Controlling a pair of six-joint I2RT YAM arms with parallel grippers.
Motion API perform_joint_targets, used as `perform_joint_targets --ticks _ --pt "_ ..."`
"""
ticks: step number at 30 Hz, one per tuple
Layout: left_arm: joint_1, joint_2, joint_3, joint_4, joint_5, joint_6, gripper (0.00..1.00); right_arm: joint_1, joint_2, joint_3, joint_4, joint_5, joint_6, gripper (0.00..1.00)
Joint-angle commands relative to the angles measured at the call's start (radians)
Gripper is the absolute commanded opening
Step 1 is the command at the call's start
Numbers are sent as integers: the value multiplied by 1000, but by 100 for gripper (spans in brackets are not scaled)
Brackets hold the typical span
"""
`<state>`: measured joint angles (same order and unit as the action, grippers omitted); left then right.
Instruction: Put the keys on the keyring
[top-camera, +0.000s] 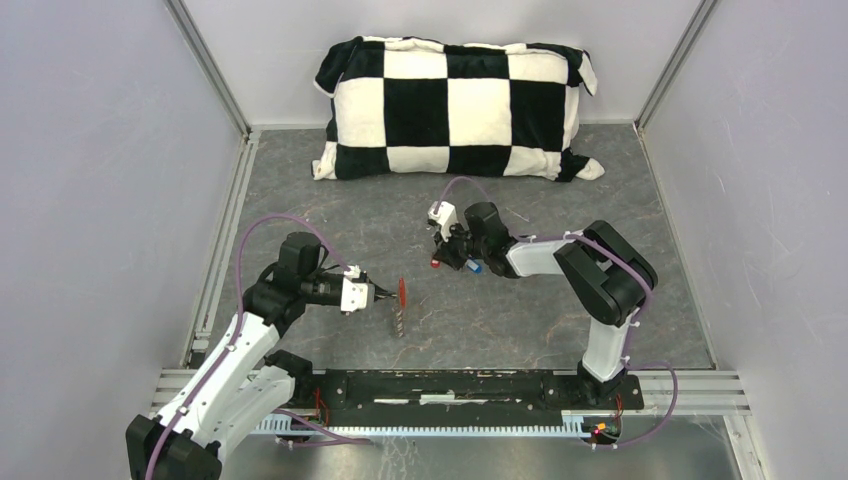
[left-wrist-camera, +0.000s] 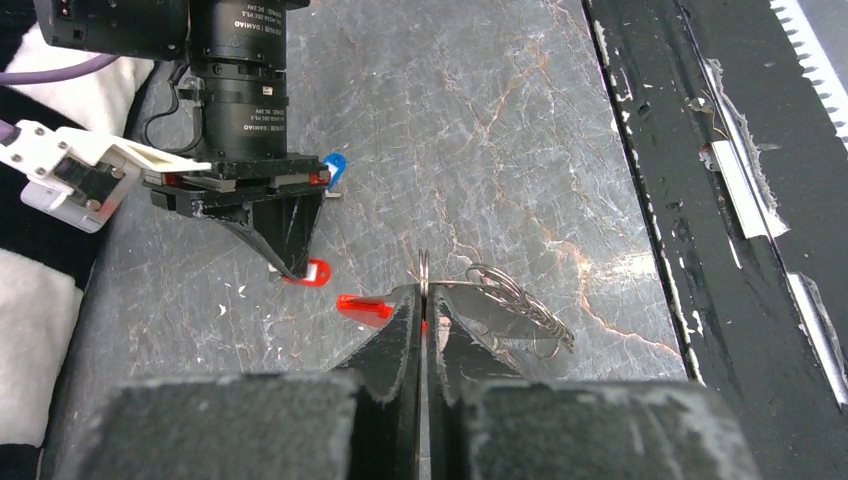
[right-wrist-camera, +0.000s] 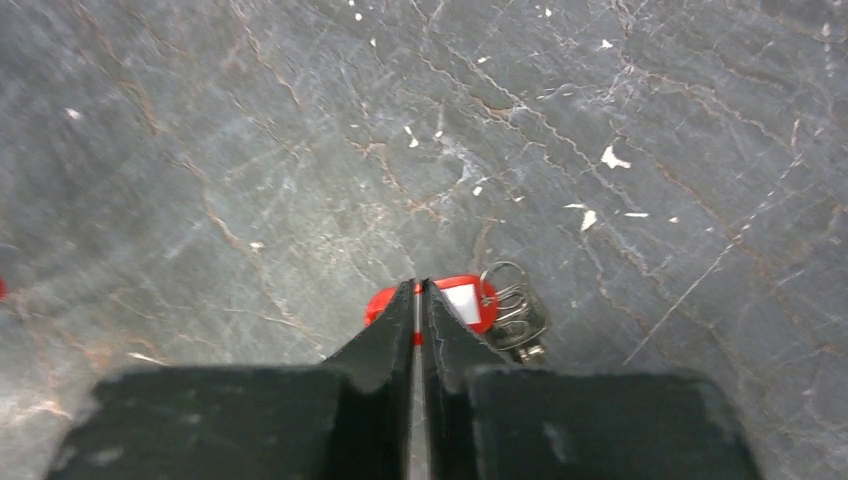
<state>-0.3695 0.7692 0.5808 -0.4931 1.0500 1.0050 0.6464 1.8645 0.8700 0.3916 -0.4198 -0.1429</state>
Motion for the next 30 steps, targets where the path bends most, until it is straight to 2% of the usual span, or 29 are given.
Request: perform_joint_targets --ticks 1,3,6,10,15,19,30 --pt "4 -19 42 5 28 -12 2 5 -89 -22 53 -15 33 25" --pt "5 -19 42 6 31 -14 2 6 -144 -46 53 59 72 44" --pt "5 -18 45 6 34 -19 2 5 -210 -66 2 204 139 53" --pt "4 -21 44 0 31 -16 2 5 -241 -62 -169 383 276 53" --pt "5 -20 42 1 41 -13 2 43 -284 -140 -181 472 358 55" --pt "5 -15 44 0 44 -13 2 88 -253 -134 -196 531 362 54" --pt "6 -30 49 0 39 -25 2 100 -189 -109 -170 625 323 44"
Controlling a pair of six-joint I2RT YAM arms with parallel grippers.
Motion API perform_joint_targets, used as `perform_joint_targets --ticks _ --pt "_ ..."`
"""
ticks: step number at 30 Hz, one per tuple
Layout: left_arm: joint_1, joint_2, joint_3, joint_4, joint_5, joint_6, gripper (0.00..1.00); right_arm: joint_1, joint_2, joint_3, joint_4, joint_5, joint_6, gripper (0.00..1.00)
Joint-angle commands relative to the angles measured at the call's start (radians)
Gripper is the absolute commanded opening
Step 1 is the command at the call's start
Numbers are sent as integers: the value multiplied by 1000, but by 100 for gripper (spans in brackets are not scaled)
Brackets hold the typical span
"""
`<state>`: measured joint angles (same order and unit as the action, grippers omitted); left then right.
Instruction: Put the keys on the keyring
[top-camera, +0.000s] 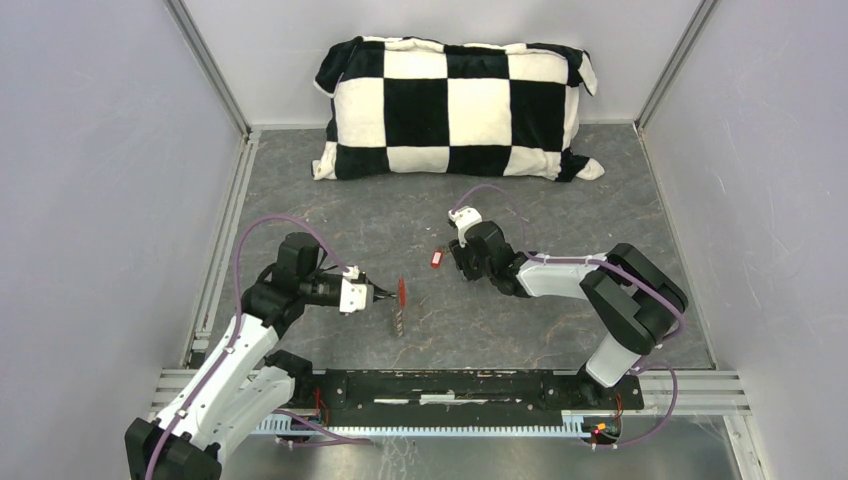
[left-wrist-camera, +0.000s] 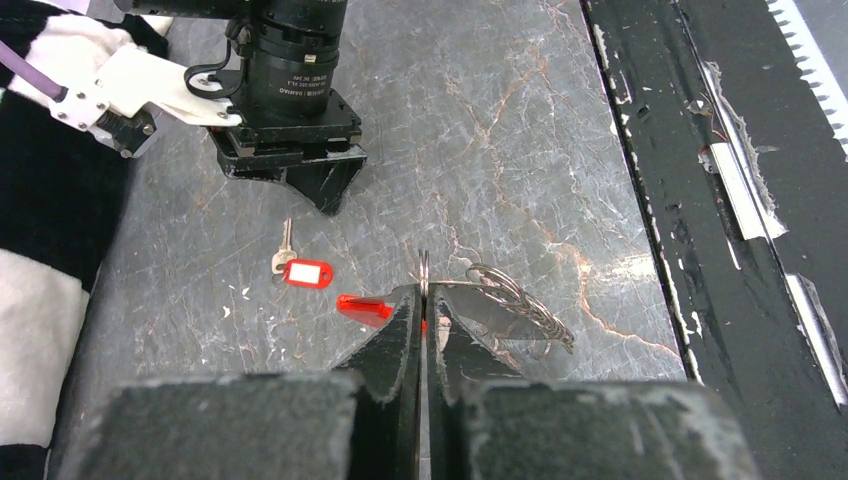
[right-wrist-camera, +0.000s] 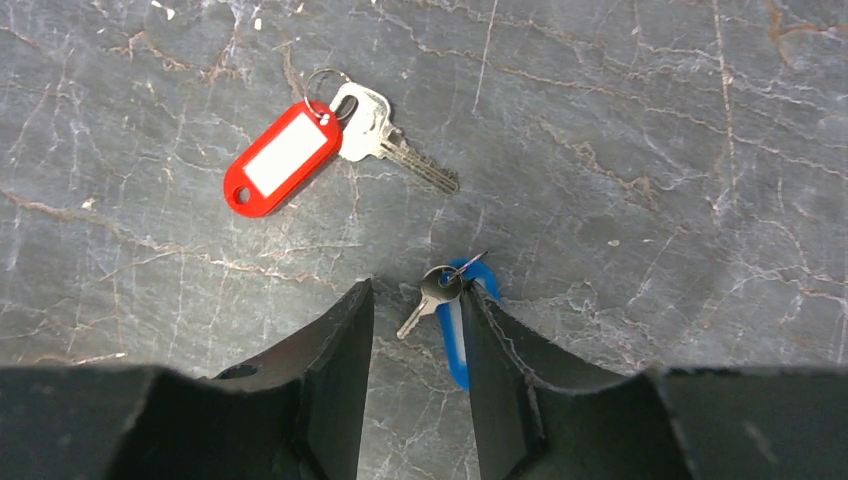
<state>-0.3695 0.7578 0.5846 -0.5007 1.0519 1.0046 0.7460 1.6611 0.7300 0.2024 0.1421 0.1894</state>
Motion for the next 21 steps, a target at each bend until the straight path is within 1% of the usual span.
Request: perform_joint_targets --ticks 1,7,12,21 --pt "6 -18 46 7 37 -26 2 -1 11 30 22 66 -12 43" --pt "6 -15 50 7 42 -27 2 -1 -22 40 16 71 -23 42" --pt "5 -16 50 2 47 -24 2 -3 -39 60 -12 107 -23 45" --pt "5 -10 56 -28 50 4 2 -23 -35 75 -11 75 19 47"
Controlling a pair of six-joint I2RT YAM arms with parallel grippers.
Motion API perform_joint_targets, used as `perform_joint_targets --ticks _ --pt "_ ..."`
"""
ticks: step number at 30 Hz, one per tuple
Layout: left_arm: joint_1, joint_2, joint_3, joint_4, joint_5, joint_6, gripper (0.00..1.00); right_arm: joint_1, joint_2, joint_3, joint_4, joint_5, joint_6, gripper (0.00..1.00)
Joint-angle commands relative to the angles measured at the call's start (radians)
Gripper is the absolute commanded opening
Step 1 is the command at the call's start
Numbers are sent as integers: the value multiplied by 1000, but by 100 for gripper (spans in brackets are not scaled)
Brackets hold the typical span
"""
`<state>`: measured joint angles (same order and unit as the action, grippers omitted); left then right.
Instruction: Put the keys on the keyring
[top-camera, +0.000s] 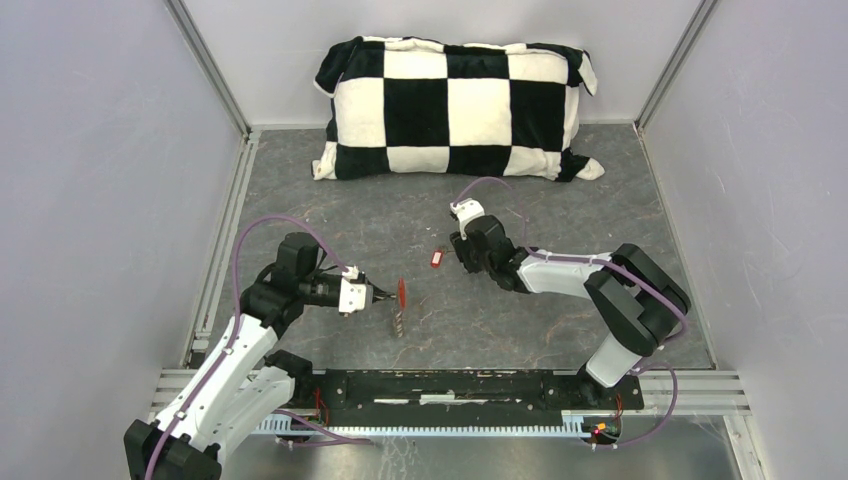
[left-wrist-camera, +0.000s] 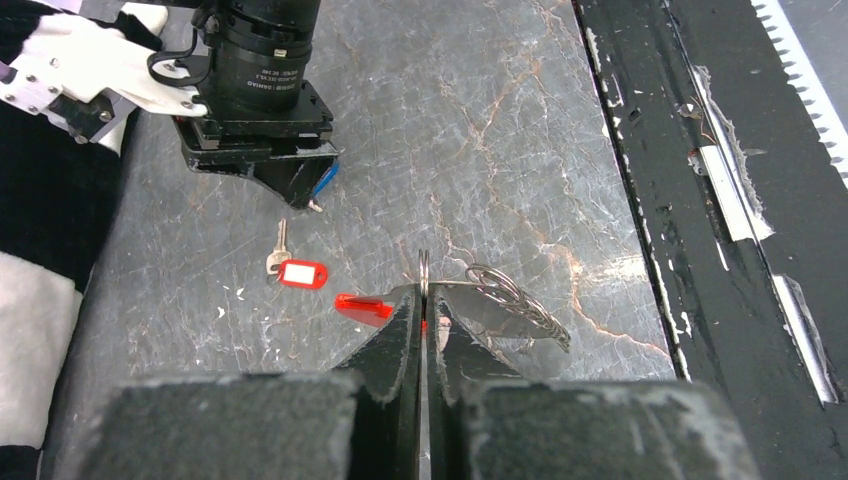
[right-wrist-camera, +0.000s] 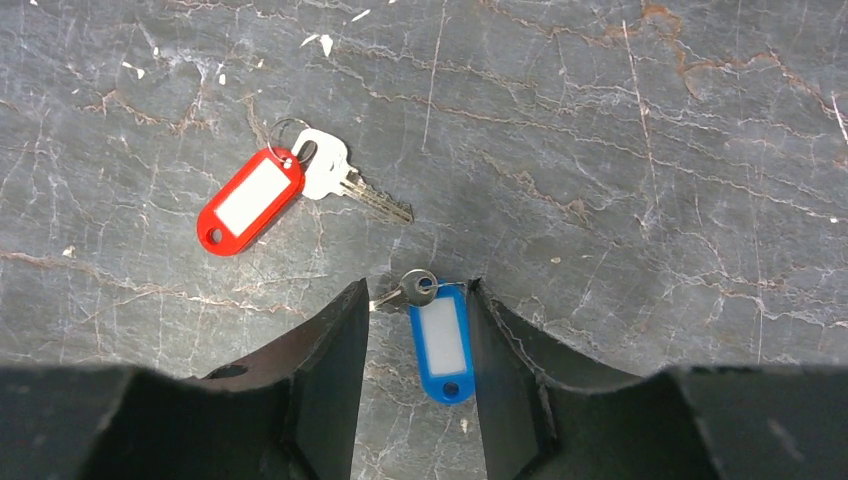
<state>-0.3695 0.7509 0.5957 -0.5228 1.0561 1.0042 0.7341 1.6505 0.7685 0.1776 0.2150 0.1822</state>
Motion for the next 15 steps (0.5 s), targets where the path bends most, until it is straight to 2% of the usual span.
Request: perform_joint_targets --ticks 1,15 --pt "5 -5 44 -9 47 7 2 -13 -20 38 14 -4 32 47" --pt "6 -7 41 -11 42 19 2 -20 59 73 39 0 58 37"
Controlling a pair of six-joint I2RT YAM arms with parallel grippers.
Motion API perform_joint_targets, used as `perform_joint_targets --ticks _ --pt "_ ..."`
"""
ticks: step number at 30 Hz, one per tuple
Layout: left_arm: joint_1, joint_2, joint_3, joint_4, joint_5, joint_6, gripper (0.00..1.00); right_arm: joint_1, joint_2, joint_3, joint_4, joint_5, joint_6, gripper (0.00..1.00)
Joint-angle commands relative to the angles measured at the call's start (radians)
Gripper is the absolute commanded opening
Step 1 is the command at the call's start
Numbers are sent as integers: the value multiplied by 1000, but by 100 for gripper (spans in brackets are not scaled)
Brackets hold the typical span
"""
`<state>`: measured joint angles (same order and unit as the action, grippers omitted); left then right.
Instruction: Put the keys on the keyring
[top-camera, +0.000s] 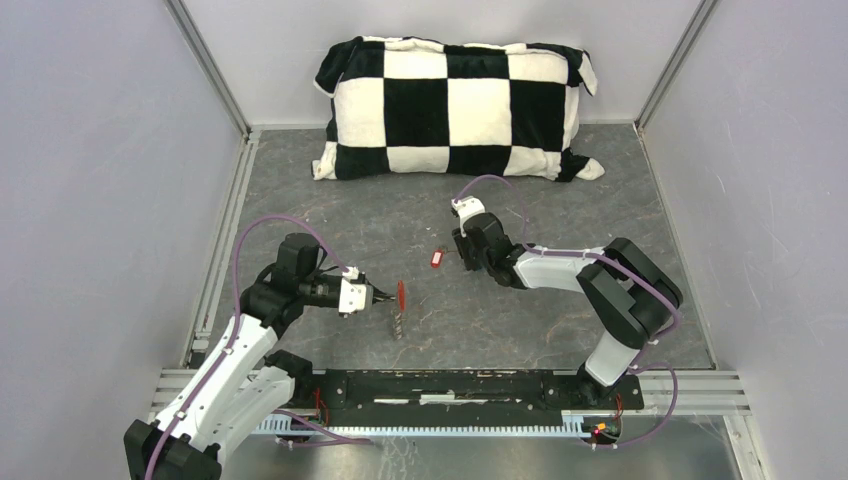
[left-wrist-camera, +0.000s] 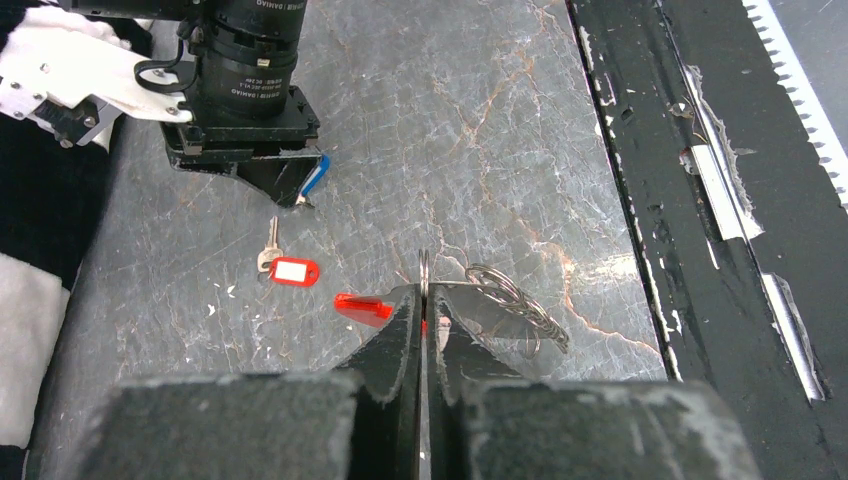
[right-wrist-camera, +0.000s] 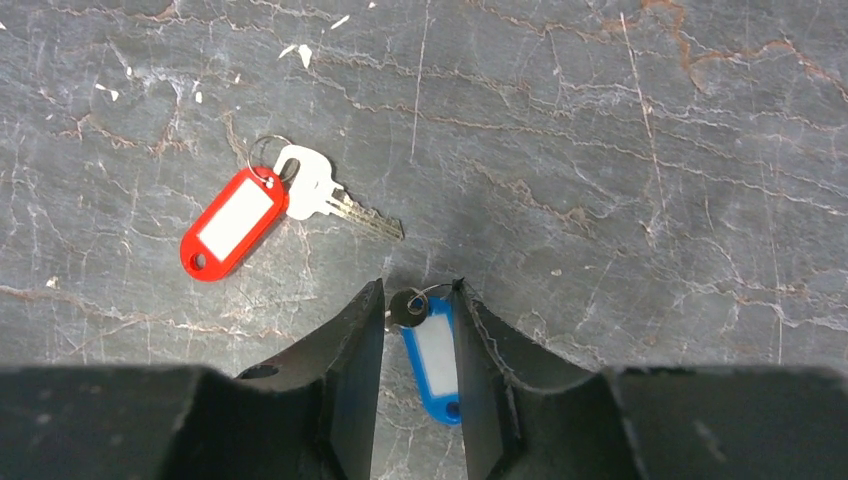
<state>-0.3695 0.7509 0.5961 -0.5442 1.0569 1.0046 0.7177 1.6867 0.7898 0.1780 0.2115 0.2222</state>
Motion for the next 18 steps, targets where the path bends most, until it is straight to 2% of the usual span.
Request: perform_joint_targets --ticks 1,9,17,18 --pt "5 -7 40 11 40 19 2 -3 28 54 41 3 21 36" --pt "5 -11 36 3 38 27 2 -4 28 37 59 8 24 24" --pt "6 -14 35 3 41 24 2 -5 -12 1 90 26 -3 0" --pt "6 -14 35 3 41 22 2 -5 -17 -2 94 24 -10 0"
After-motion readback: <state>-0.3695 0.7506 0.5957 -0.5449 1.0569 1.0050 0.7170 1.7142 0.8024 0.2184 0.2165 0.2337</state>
